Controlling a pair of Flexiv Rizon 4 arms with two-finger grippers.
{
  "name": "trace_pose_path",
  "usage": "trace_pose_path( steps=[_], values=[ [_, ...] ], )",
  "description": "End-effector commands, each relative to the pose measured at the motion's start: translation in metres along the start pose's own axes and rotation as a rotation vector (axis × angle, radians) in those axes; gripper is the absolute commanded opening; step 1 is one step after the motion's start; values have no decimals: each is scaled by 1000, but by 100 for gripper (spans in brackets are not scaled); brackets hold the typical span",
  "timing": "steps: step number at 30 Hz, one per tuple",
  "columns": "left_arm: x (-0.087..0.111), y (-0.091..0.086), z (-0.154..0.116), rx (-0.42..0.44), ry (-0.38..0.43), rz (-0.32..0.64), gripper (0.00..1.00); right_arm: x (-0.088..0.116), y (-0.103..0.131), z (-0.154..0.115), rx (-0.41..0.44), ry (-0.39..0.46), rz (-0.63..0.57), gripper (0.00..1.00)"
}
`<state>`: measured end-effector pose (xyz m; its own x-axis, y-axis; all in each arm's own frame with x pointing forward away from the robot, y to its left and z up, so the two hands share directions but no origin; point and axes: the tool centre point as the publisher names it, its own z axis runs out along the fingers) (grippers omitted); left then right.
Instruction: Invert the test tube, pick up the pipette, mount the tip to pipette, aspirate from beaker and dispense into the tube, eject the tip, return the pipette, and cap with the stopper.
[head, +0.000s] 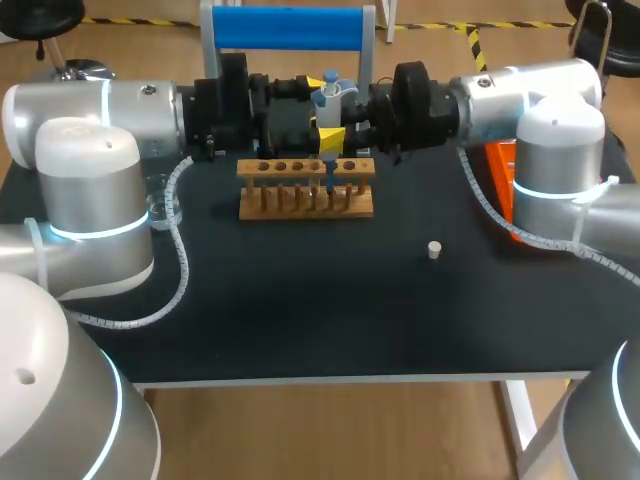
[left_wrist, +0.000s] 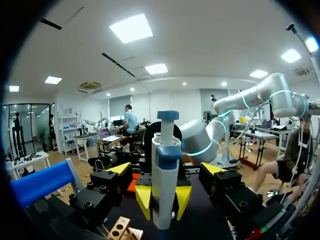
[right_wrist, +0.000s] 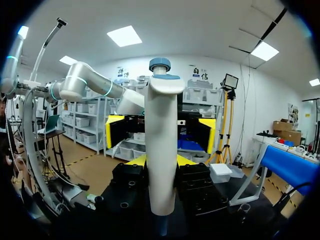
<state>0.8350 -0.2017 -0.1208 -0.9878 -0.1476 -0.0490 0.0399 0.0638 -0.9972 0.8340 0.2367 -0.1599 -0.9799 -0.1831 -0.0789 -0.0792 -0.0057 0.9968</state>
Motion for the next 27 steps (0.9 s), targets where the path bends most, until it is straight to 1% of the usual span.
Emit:
trace_pose_path(
  steps=[1, 2, 3, 4, 18, 21, 22, 23, 24, 25, 27],
  values=[
    [1, 0, 1, 1, -4, 1, 42, 2, 0, 0, -1, -12, -1, 0],
    [1, 0, 1, 1, -4, 1, 38, 2, 0, 0, -1, -13, -1, 0],
    [1, 0, 1, 1, -4, 1, 27, 2, 0, 0, -2, -15, 0, 0],
    [1, 0, 1, 1, -4, 1, 0, 2, 0, 1, -2, -15, 0, 0],
    [1, 0, 1, 1, -4, 1, 0, 1, -2, 3, -5, -13, 3, 0],
    [1, 0, 1, 1, -4, 1, 0, 2, -3, 5, -7, 11, 9, 0],
    [1, 0, 1, 1, -4, 1, 0, 2, -3, 5, -5, 10, 9, 11],
    [1, 0, 1, 1, -4, 1, 0, 2, -3, 5, -3, 13, 10, 45],
    [1, 0, 1, 1, -4, 1, 0, 2, -3, 5, -5, 18, 9, 97],
    [1, 0, 1, 1, -4, 1, 0, 3, -3, 4, -5, 21, 8, 100],
    [1, 0, 1, 1, -4, 1, 0, 4, -3, 2, -12, 42, 6, 100]
  ],
)
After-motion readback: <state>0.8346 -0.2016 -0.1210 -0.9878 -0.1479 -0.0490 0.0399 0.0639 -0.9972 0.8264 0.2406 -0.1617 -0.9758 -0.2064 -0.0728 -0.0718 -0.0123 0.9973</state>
